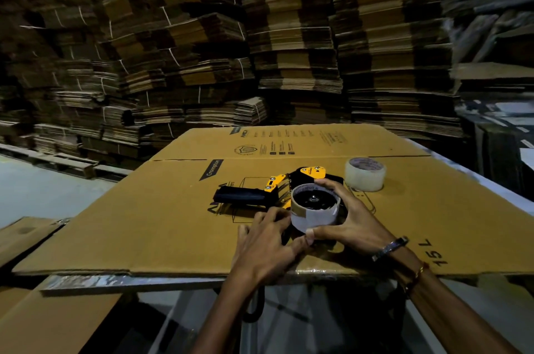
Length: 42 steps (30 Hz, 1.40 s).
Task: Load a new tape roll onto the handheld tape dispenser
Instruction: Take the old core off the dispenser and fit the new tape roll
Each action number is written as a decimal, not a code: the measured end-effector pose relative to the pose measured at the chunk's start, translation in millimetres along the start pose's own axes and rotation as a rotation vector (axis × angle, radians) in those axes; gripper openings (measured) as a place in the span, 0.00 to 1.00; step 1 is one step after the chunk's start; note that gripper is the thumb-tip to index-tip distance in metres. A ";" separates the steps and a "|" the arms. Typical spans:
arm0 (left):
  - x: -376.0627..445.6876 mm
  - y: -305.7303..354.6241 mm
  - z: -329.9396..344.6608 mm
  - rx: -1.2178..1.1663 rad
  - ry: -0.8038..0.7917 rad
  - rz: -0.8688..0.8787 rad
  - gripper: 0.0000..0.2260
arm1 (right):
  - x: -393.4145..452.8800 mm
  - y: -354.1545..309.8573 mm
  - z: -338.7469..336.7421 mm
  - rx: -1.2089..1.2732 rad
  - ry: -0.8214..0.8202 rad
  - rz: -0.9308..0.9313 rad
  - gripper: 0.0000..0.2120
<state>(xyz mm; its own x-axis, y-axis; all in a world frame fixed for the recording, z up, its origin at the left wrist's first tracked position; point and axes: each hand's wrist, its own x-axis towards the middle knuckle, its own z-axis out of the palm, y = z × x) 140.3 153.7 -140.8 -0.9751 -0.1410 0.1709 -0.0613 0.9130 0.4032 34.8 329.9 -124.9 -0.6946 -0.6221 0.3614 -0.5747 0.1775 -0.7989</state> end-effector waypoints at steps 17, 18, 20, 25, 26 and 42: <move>-0.8 6.4 -2.0 -0.075 0.022 -0.071 0.32 | 1.1 0.8 5.3 0.038 0.002 0.076 0.43; -0.5 7.4 -1.5 -0.081 0.035 -0.085 0.32 | 0.9 0.0 5.6 0.040 0.004 0.079 0.42; -0.8 10.6 -0.8 -0.086 0.068 -0.113 0.34 | 1.0 -2.2 7.9 0.027 0.005 0.086 0.40; -3.0 18.7 0.8 -0.109 0.137 -0.196 0.41 | 5.5 -9.7 24.3 -0.025 0.025 0.104 0.35; -3.4 20.3 0.7 -0.120 0.152 -0.205 0.39 | 6.4 -10.3 27.0 -0.015 0.040 0.103 0.36; -5.8 23.8 2.8 -0.418 0.296 -0.145 0.40 | 8.3 -8.6 27.1 0.078 0.000 0.123 0.42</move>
<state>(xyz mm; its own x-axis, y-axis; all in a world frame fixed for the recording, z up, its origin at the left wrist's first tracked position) 143.9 177.3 -134.7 -0.8576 -0.4117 0.3083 -0.0424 0.6541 0.7552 45.7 302.6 -128.1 -0.7574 -0.5995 0.2587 -0.4502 0.1925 -0.8719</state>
